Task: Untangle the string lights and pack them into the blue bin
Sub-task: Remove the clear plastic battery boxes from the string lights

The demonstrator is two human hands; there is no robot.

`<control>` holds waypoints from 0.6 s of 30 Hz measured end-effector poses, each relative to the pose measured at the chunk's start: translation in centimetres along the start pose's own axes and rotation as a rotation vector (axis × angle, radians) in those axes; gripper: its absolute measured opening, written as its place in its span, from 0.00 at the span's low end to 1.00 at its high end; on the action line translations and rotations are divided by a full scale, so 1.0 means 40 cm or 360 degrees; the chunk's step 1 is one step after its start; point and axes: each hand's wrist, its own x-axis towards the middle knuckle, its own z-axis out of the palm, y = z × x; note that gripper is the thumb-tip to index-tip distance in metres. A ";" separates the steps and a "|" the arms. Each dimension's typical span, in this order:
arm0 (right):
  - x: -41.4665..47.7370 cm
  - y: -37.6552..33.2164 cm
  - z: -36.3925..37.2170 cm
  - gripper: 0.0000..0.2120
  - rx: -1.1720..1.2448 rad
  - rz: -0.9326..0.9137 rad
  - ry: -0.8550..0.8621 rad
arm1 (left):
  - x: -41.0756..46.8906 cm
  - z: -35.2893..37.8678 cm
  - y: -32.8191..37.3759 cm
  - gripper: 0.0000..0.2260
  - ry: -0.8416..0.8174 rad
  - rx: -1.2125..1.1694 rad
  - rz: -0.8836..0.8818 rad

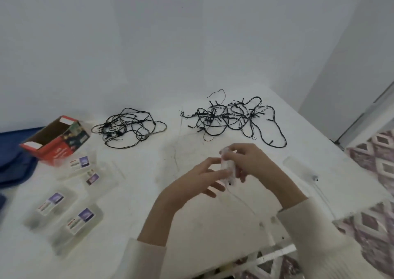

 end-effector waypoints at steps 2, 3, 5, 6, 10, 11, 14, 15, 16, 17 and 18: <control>0.005 -0.060 0.017 0.07 0.0269 -0.0064 -0.0064 | -0.041 -0.023 0.007 0.15 0.0056 -0.0045 0.0119; 0.006 -0.090 0.028 0.09 0.0375 -0.0092 -0.0085 | -0.059 -0.036 0.007 0.13 0.0153 -0.0085 0.0199; 0.007 -0.139 0.055 0.12 0.0501 -0.0159 -0.0087 | -0.092 -0.070 0.007 0.10 0.0401 -0.0221 0.0321; 0.006 -0.160 0.067 0.12 0.0523 -0.0194 -0.0086 | -0.109 -0.089 0.007 0.10 0.0518 -0.0274 0.0363; -0.013 -0.234 0.105 0.11 0.0712 -0.0249 -0.0305 | -0.176 -0.158 0.015 0.12 0.0876 -0.0416 0.0511; -0.019 -0.249 0.112 0.12 0.0781 -0.0232 -0.0398 | -0.192 -0.170 0.019 0.12 0.0932 -0.0461 0.0555; -0.031 -0.293 0.137 0.13 0.1069 -0.0109 -0.0601 | -0.236 -0.193 0.045 0.12 0.1073 -0.0508 0.0724; -0.031 -0.305 0.144 0.10 0.1234 -0.0024 -0.0640 | -0.246 -0.199 0.053 0.11 0.1117 -0.0479 0.0771; -0.031 -0.317 0.150 0.09 0.1448 0.0088 -0.0693 | -0.255 -0.204 0.061 0.10 0.1165 -0.0421 0.0810; -0.032 -0.327 0.155 0.11 0.1695 0.0185 -0.0776 | -0.262 -0.207 0.068 0.09 0.1208 -0.0350 0.0845; -0.036 -0.339 0.158 0.20 0.1920 0.0233 -0.0869 | -0.264 -0.209 0.074 0.10 0.1250 -0.0277 0.0873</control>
